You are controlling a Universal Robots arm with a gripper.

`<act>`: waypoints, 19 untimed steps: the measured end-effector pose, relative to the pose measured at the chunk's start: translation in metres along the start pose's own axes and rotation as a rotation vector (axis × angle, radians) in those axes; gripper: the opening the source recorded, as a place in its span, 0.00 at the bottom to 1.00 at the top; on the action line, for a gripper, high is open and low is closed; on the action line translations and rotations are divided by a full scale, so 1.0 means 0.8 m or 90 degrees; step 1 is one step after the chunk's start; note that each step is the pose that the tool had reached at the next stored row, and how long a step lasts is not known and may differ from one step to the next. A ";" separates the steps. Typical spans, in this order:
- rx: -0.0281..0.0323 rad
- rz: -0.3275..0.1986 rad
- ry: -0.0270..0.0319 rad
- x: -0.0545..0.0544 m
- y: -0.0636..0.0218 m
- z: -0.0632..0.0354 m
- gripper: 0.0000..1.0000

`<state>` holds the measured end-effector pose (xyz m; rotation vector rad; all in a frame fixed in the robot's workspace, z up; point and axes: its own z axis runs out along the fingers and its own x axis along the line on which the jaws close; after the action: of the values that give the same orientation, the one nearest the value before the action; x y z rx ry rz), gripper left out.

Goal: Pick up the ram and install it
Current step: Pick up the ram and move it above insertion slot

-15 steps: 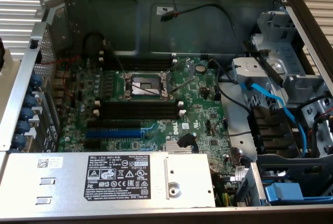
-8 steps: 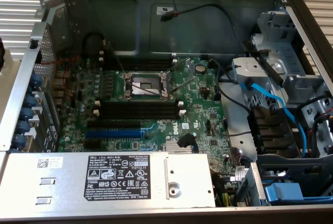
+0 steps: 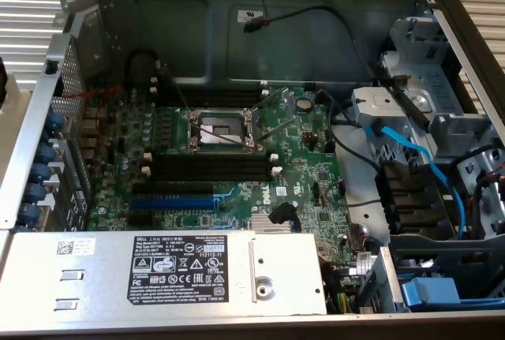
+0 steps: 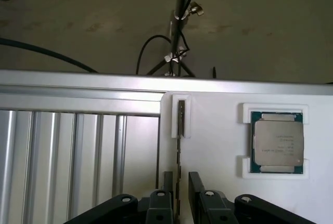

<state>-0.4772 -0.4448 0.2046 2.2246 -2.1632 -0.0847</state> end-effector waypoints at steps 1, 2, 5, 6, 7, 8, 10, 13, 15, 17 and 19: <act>0.0003 0.000 0.0003 0.000 0.000 0.000 0.26; 0.0006 0.000 0.0004 0.000 0.000 0.000 0.26; 0.0027 0.000 0.0005 0.000 0.000 0.000 0.26; 0.0038 0.000 0.0005 0.000 0.000 0.000 0.26; 0.0049 0.000 0.0006 0.000 0.000 0.000 0.26; 0.0061 0.000 0.0006 0.000 0.000 0.000 0.26; 0.0084 0.000 0.0007 0.000 0.000 0.000 0.26; 0.0090 0.000 0.0008 0.000 0.000 0.000 0.26; 0.0091 0.000 0.0007 0.000 0.000 0.000 0.26; 0.0090 0.000 0.0008 0.001 0.000 0.000 0.26; 0.0090 0.000 0.0007 0.002 0.000 0.000 0.26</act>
<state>-0.4772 -0.4462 0.2045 2.2315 -2.1702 -0.0683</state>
